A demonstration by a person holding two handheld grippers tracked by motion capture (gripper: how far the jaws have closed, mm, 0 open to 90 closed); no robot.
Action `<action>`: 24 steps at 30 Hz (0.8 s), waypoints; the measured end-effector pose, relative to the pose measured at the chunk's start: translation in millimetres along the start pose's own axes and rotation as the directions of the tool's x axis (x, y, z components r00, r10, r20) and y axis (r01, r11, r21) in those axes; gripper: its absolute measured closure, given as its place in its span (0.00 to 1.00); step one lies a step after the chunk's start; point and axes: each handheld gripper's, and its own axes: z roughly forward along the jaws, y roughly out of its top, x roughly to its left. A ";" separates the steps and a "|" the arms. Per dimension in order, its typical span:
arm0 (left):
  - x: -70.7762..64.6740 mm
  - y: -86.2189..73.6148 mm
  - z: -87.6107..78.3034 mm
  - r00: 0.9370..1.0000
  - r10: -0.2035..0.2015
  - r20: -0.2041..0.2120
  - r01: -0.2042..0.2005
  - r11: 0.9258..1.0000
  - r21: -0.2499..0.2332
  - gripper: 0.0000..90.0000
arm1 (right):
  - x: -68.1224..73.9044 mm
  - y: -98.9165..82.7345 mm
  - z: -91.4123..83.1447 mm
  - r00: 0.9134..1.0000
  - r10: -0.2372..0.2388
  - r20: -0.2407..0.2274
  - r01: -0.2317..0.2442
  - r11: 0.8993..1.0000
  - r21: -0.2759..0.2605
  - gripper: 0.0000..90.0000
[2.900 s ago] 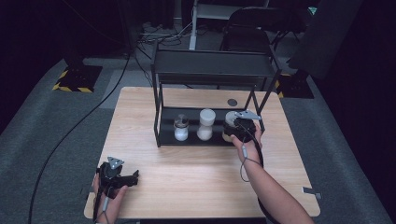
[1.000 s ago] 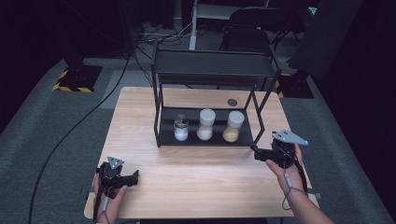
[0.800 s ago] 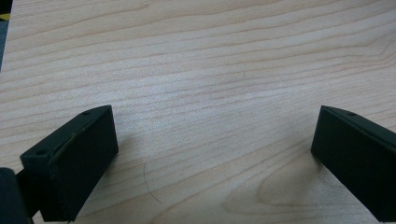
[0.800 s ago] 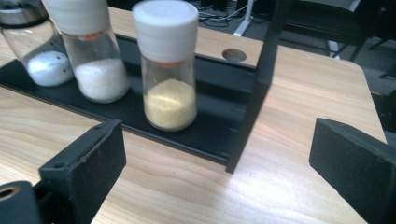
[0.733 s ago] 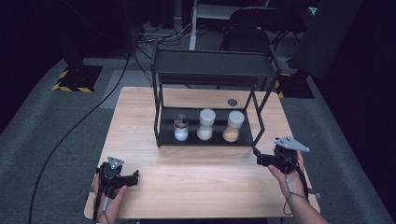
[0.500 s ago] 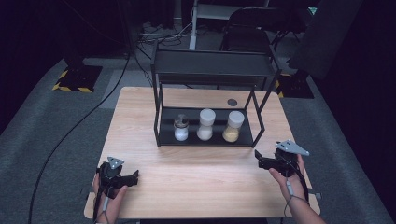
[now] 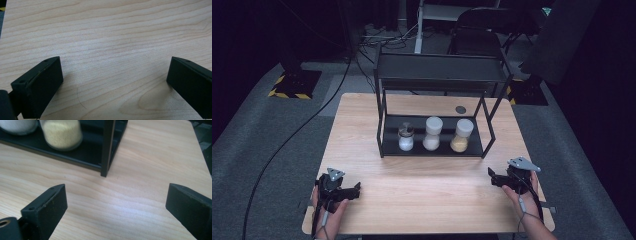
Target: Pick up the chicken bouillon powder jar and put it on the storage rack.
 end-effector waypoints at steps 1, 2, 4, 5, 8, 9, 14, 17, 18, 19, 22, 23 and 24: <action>0.0 0.0 0.0 1.000 0.000 0.000 0.000 1.000 0.000 0.01 | -1.0 -1.4 1.1 1.000 0.000 0.000 0.000 1.000 0.004 0.04; 0.0 0.0 0.0 1.000 0.000 0.000 0.000 1.000 0.000 0.01 | -2.6 -2.4 2.2 1.000 -0.001 -0.004 0.001 1.000 0.009 0.04; 0.0 0.0 0.0 1.000 0.000 0.000 0.000 1.000 0.000 0.01 | -4.3 -4.1 3.9 1.000 0.001 -0.004 -0.001 1.000 0.024 0.04; 0.0 0.0 0.0 1.000 0.000 0.000 0.000 1.000 0.000 0.01 | -5.0 -5.0 4.7 1.000 0.003 -0.005 -0.002 0.999 0.032 0.04; 0.0 0.0 0.0 1.000 0.000 0.000 0.000 1.000 0.000 0.01 | -7.4 -7.1 7.4 1.000 0.002 -0.007 -0.001 0.998 0.058 0.04; 0.0 0.0 0.0 1.000 0.000 0.000 0.000 1.000 0.000 0.01 | -7.8 -7.4 8.4 1.000 0.002 -0.006 -0.002 0.998 0.067 0.04; 0.0 0.0 0.0 1.000 0.000 0.000 0.000 1.000 0.000 0.01 | -11.1 -9.0 13.3 1.000 0.001 -0.013 0.001 0.995 0.100 0.05; 0.0 0.0 0.0 1.000 0.000 0.000 0.000 1.000 0.000 0.01 | -11.5 -10.1 16.7 1.000 0.002 -0.011 -0.001 0.993 0.119 0.05; 0.0 0.0 0.0 1.000 0.000 0.000 0.000 1.000 0.000 0.01 | -12.2 -9.8 18.1 1.000 0.006 -0.014 -0.004 0.992 0.130 0.05; 0.0 0.0 0.0 1.000 0.000 0.000 0.000 1.000 0.000 0.01 | -13.4 -9.6 20.1 1.000 0.010 -0.020 -0.007 0.990 0.142 0.05; 0.0 0.0 0.0 1.000 0.000 0.000 0.000 1.000 0.000 0.01 | -18.0 -14.9 24.4 0.998 0.048 -0.044 -0.042 0.989 0.142 0.02; 0.0 0.0 0.0 1.000 0.000 0.000 0.000 1.000 0.000 0.01 | -19.5 -14.3 25.1 0.997 0.065 -0.046 -0.058 0.987 0.150 0.02; 0.0 0.0 0.0 1.000 0.000 0.000 0.000 1.000 0.000 0.01 | -20.6 -13.9 25.5 0.996 0.076 -0.046 -0.068 0.986 0.154 0.01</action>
